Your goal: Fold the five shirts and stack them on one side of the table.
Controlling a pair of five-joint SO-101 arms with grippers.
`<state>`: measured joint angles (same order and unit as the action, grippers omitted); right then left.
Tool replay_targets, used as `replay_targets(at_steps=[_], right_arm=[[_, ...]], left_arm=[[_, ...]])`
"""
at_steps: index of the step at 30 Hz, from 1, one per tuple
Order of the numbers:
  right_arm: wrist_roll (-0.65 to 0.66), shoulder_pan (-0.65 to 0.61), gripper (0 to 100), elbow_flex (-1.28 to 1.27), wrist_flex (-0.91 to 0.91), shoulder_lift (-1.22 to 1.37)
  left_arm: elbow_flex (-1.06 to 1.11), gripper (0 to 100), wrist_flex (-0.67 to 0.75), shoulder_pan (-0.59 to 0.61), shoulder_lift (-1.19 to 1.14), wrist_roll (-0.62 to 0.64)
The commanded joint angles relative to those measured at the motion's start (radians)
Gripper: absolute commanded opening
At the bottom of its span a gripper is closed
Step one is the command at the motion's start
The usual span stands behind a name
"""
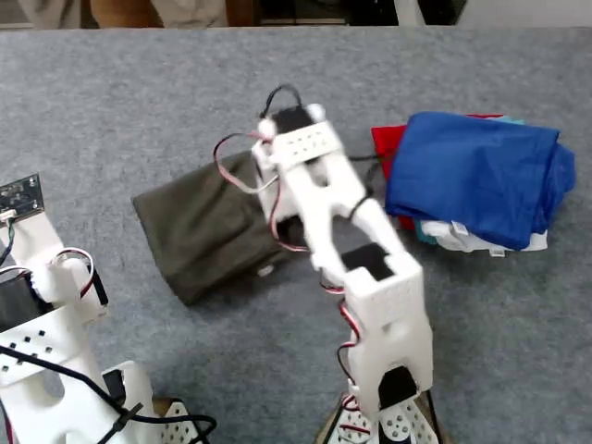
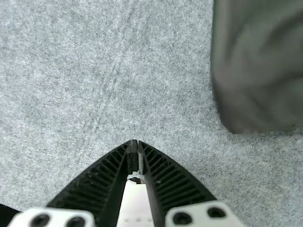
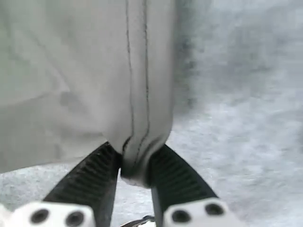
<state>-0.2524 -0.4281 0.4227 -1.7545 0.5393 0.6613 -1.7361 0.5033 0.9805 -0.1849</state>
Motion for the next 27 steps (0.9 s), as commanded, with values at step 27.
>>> replay_targets(at_steps=[27], right_arm=[[0.715,0.768,0.1,0.237,0.117,-0.464]], left_arm=[[-0.002,2,0.008,0.009,0.010,-0.005]])
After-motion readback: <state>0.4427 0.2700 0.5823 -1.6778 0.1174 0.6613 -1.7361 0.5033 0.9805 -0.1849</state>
